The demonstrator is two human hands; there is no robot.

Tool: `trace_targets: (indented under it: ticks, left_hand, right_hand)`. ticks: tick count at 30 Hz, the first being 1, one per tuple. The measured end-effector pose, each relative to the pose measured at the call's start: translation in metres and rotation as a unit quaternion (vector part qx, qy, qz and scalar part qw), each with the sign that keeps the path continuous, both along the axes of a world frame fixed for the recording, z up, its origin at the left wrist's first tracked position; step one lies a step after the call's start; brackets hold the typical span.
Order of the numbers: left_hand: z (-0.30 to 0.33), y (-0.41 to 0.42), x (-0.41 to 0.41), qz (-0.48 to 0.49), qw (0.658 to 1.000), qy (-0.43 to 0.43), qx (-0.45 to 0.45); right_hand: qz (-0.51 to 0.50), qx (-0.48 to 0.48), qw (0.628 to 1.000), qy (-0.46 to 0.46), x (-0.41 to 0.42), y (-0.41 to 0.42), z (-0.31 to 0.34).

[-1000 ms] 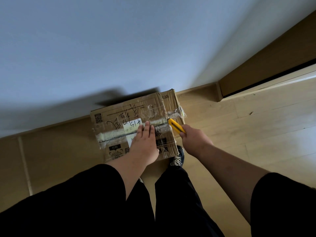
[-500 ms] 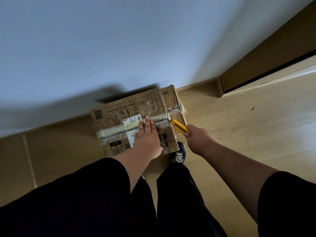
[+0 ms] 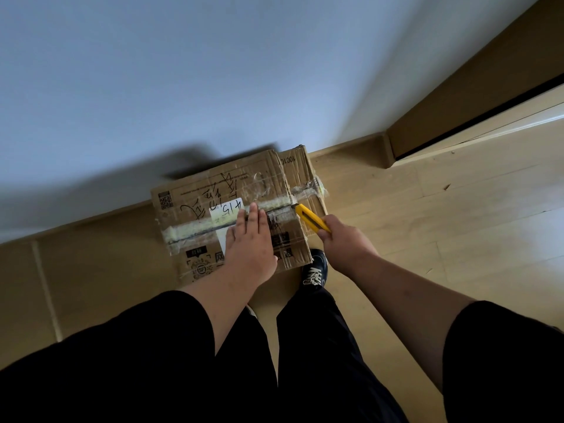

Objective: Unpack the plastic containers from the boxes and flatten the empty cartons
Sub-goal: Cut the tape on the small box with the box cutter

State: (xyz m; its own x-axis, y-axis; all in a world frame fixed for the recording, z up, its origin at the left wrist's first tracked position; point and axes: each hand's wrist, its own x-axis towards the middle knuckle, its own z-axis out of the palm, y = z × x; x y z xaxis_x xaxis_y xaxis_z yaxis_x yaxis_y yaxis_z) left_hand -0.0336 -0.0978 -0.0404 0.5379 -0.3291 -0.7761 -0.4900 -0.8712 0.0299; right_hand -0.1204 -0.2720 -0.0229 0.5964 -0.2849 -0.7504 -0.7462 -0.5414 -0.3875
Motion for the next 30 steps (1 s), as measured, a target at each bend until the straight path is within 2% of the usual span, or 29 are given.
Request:
trace_targets:
  ticks: [17, 30]
  left_hand:
    - [-0.003, -0.005, -0.003, 0.007, 1.000, 0.018, 0.008]
    - [0.001, -0.017, 0.006, 0.027, 0.997, 0.055, 0.056]
  right_hand:
    - [0.002, -0.007, 1.000, 0.010, -0.002, 0.002, -0.009]
    - [-0.007, 0.035, 0.998, 0.043, -0.030, 0.006, -0.004]
